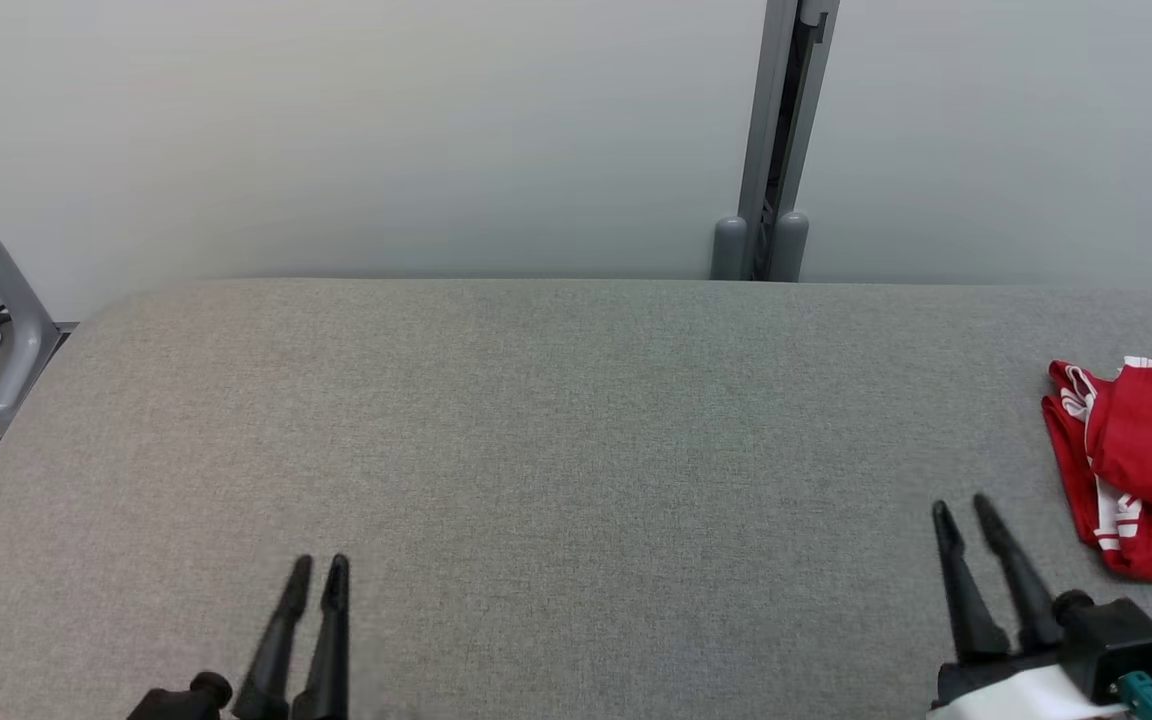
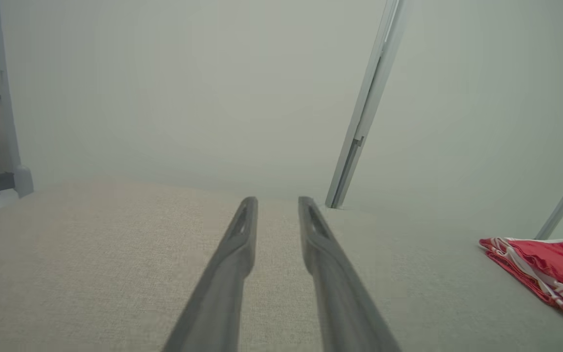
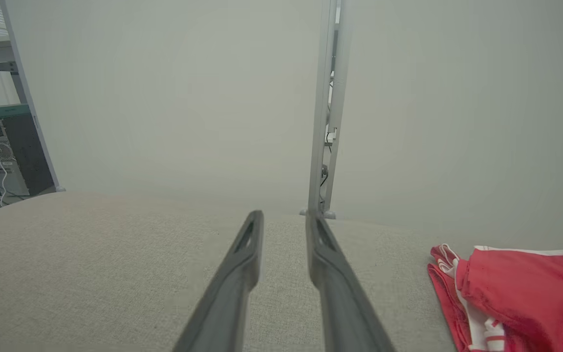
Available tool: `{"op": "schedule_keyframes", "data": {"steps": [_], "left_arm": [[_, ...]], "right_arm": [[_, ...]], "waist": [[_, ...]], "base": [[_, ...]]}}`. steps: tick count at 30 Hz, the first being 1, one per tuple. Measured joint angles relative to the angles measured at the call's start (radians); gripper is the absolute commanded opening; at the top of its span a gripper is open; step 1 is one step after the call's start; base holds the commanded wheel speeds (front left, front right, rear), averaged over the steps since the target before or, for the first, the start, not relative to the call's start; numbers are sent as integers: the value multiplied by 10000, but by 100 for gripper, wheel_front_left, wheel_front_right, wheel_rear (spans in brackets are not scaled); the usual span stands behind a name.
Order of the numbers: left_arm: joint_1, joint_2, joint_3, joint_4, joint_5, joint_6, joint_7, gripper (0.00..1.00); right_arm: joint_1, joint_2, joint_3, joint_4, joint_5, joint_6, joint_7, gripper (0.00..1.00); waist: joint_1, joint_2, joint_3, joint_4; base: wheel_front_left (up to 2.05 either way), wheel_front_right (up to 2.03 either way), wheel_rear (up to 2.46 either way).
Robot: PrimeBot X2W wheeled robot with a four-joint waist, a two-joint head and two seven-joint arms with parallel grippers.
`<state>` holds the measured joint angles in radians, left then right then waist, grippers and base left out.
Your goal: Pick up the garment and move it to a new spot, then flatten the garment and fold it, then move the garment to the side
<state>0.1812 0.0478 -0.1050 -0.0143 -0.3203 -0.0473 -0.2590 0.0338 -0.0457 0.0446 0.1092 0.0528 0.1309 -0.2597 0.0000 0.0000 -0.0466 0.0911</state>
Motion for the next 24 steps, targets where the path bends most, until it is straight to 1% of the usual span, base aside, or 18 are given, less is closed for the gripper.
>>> {"op": "schedule_keyframes", "data": {"steps": [3, 5, 11, 24], "left_arm": [[145, -25, -50, 286, -2, 0, 33, 0], [198, -29, -67, 383, -217, 0, 65, 0], [46, -6, -58, 608, -1325, -2, 318, 0], [-698, 40, -19, 1193, -3482, -150, 755, 0]], "right_arm": [[186, 84, 6, 276, 13, 0, 42, 0], [258, 105, -17, 364, 253, 0, 117, 0], [256, 96, -196, 374, 1544, 0, 408, 0], [152, 61, -637, 418, 4044, -2, 986, 0]], "waist": [[1, 0, 0, -1], [1, 0, 9, -13], [0, 0, 33, -58], [1, 0, 81, -153]], "base": [[0, 0, 0], [0, 0, 0], [0, 0, 0], [0, 0, 0]]}}
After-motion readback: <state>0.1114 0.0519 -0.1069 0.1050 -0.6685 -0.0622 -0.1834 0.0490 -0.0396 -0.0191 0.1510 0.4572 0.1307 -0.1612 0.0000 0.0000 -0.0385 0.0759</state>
